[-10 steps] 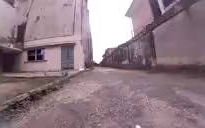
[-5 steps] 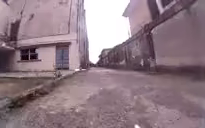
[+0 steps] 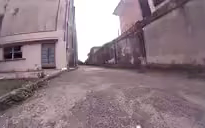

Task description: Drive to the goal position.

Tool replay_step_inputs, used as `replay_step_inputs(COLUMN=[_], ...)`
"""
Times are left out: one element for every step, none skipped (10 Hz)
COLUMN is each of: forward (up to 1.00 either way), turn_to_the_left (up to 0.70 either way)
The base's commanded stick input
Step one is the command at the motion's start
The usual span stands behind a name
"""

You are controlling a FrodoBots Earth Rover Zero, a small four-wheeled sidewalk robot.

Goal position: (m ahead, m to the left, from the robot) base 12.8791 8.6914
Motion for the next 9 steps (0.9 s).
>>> replay_step_inputs(forward=[0.7, 0.7, 0.7, 0.85, 0.85, 0.85, 1.0, 1.0, 1.0], turn_to_the_left=[0.02, 0.02, 0.02, 0.02, 0.02, 0.02, 0.02, 0.02, 0.02])
